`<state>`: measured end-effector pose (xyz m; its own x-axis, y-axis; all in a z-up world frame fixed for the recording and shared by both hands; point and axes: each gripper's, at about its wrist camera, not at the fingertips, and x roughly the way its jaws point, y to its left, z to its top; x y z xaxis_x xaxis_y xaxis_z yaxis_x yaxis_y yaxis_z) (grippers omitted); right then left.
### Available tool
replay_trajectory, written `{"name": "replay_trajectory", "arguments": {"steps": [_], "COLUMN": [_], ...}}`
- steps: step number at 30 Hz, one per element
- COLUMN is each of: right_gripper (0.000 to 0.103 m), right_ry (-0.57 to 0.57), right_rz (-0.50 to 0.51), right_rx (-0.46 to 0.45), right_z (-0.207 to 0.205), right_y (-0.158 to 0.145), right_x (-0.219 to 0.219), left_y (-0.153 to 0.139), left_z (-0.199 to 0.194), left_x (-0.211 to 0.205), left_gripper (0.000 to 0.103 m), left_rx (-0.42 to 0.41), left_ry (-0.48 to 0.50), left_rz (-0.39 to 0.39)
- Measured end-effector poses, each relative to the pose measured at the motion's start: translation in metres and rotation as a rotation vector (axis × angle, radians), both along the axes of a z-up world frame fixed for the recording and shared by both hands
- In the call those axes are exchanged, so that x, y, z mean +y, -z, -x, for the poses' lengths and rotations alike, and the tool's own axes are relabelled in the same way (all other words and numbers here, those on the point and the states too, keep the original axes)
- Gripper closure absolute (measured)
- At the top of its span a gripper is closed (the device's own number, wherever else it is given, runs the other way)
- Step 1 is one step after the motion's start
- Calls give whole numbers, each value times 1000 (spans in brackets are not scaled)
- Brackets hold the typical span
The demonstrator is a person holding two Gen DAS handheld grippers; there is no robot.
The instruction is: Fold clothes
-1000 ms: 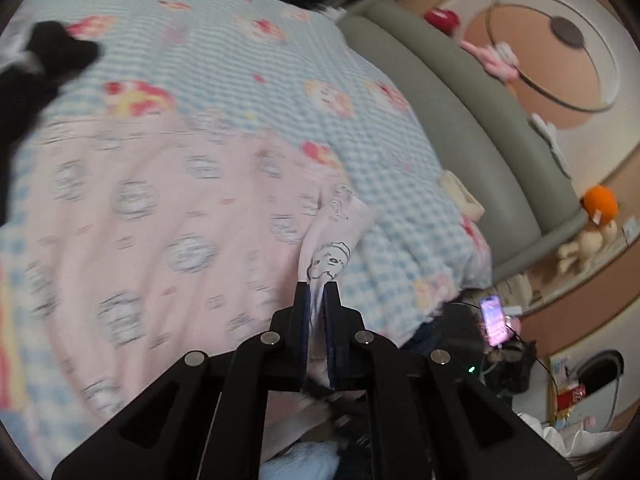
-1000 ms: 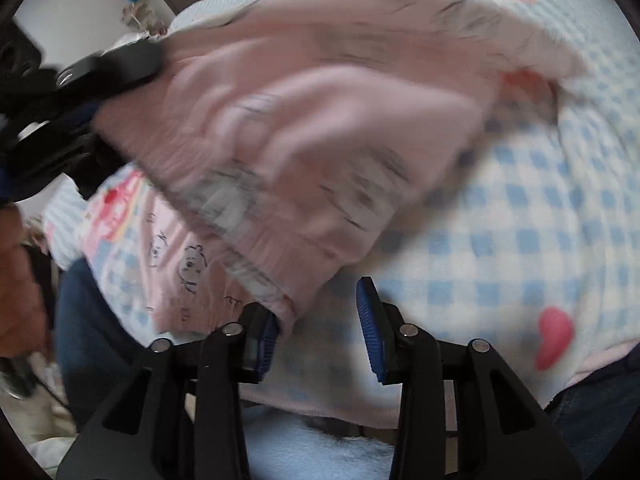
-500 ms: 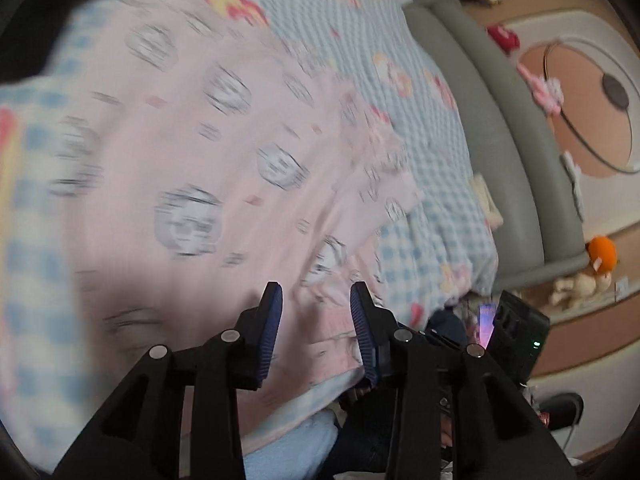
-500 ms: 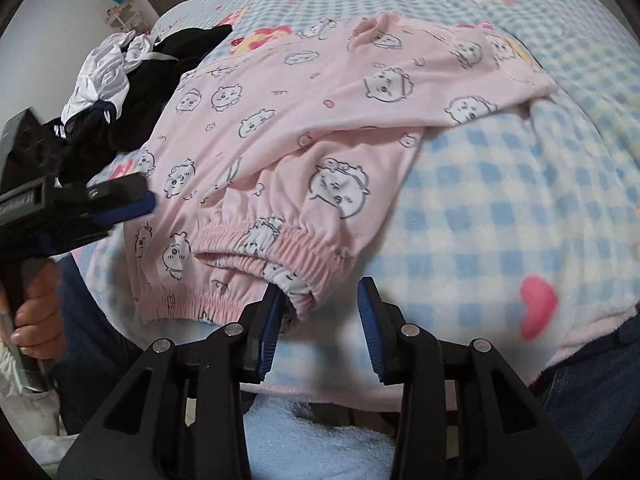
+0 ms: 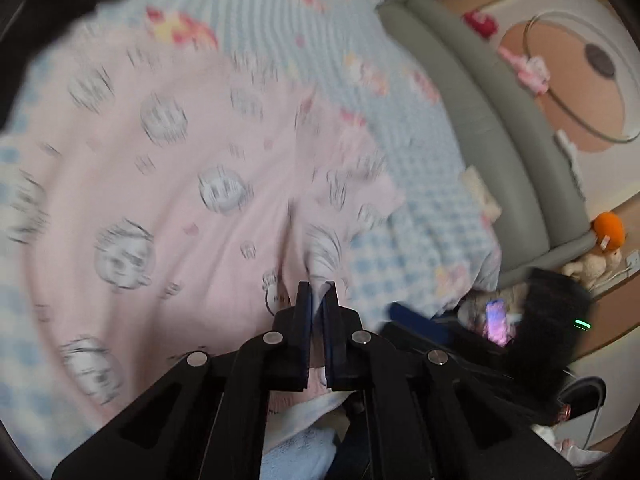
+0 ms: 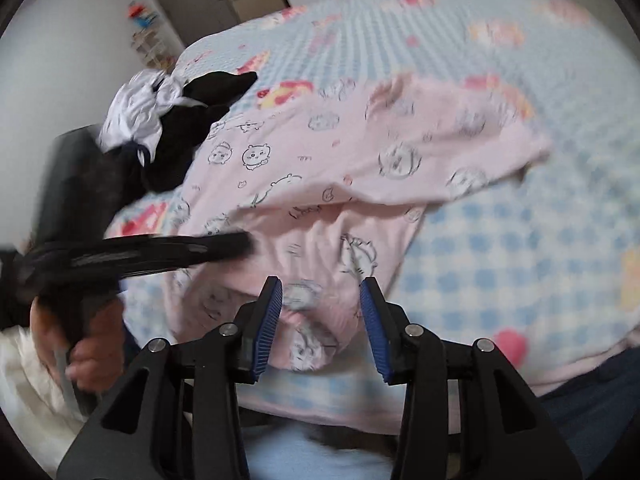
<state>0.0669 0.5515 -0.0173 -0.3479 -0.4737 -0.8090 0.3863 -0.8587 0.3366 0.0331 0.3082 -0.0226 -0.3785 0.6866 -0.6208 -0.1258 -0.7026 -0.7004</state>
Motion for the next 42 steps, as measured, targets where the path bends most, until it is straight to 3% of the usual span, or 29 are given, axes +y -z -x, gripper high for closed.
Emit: {"name": "replay_trajectory", "arguments": {"steps": [5,12,16,19,21,24,25,26,27,31,35,40,42], "right_gripper": [62,62,58,58,58,58,58,58,58,58,58,58,57], "right_ry": [-90,-92,-76,-58,-41,-24,-20,-16,-14,-14,-47,-77,-86], "right_rz": [44,-129,-55,-37,-29,-17,-20,-22,-24,-24,-9,-3,-45], "right_rx": [-28,-156,-141,-138,-154,-174,-172,-169,-167,-152,-117,-139,-163], "right_z": [5,5,4,8,11,13,11,9,9,7,4,4,4], "right_y": [5,61,50,44,47,50,50,50,50,44,33,40,52], "right_x": [-28,-51,-39,-34,-30,-24,-24,-23,-22,-21,-27,-41,-46], "left_y": [-12,42,63,52,50,54,56,57,56,35,22,55,76], "left_z": [-40,-64,-71,-64,-52,-33,-28,-23,-22,-36,-70,-82,-78], "left_x": [-49,-81,-88,-89,-79,-63,-56,-50,-50,-55,-74,-77,-74], "left_gripper": [98,101,101,89,61,67,74,92,96,97,97,97,92], "left_rx": [24,-126,-175,-120,-104,-108,-106,-105,-105,-62,-58,-167,-235], "left_ry": [-129,-217,-236,-211,-176,-121,-103,-85,-75,-98,-174,-191,-189], "left_rz": [32,37,37,15,40,58,70,81,99,101,29,24,40]}}
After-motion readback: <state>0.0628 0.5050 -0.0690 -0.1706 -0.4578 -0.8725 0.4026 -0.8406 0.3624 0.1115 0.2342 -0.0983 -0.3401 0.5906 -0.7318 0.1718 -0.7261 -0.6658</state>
